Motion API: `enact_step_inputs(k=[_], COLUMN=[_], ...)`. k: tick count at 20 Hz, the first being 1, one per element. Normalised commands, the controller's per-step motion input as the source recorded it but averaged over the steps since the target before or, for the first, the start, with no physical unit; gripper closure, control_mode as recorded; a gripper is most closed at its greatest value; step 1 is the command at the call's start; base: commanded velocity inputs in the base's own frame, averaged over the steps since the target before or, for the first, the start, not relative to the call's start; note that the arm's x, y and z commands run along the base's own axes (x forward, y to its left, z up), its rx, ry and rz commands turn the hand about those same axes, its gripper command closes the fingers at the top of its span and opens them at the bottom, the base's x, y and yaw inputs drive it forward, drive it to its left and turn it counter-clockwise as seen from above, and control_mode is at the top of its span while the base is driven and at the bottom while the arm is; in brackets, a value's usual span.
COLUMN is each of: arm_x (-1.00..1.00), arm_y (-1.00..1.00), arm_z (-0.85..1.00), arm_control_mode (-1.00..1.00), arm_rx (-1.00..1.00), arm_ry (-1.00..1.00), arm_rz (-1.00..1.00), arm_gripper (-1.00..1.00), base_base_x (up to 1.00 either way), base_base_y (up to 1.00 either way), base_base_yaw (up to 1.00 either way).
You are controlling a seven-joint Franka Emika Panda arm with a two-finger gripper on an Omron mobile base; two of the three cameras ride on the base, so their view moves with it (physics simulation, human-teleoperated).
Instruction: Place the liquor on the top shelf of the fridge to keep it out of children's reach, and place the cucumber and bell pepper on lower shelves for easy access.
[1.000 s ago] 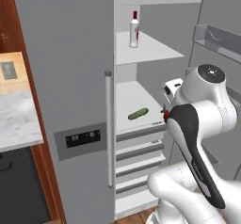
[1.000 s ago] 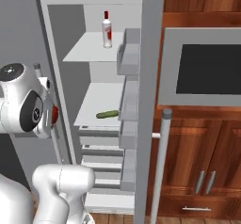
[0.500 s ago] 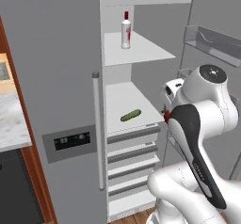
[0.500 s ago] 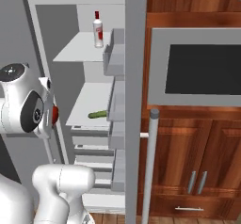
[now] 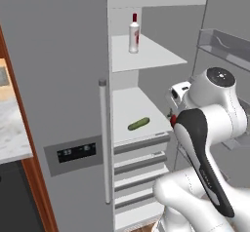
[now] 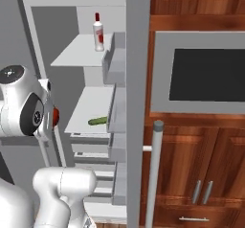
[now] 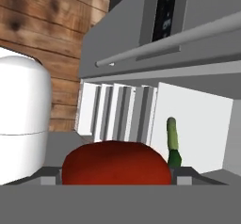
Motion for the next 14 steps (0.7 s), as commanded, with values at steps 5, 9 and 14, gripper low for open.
enact_step_inputs(k=[5,9,14], arm_x=[0.00,0.00,0.13], arm_y=[0.00,-0.07,-0.15], arm_z=[0.00,-0.45,-0.66], arm_control_mode=[1.00,-1.00,-1.00], arm_rx=[0.00,0.00,0.00], arm_ry=[0.00,-0.05,-0.08], arm_rz=[0.00,0.00,0.00], arm_gripper=[1.00,1.00,1.00], base_base_x=[0.46,0.03,0.00], base_base_y=[0.05,0.00,0.00], base_base_yaw=[0.00,0.00,0.00])
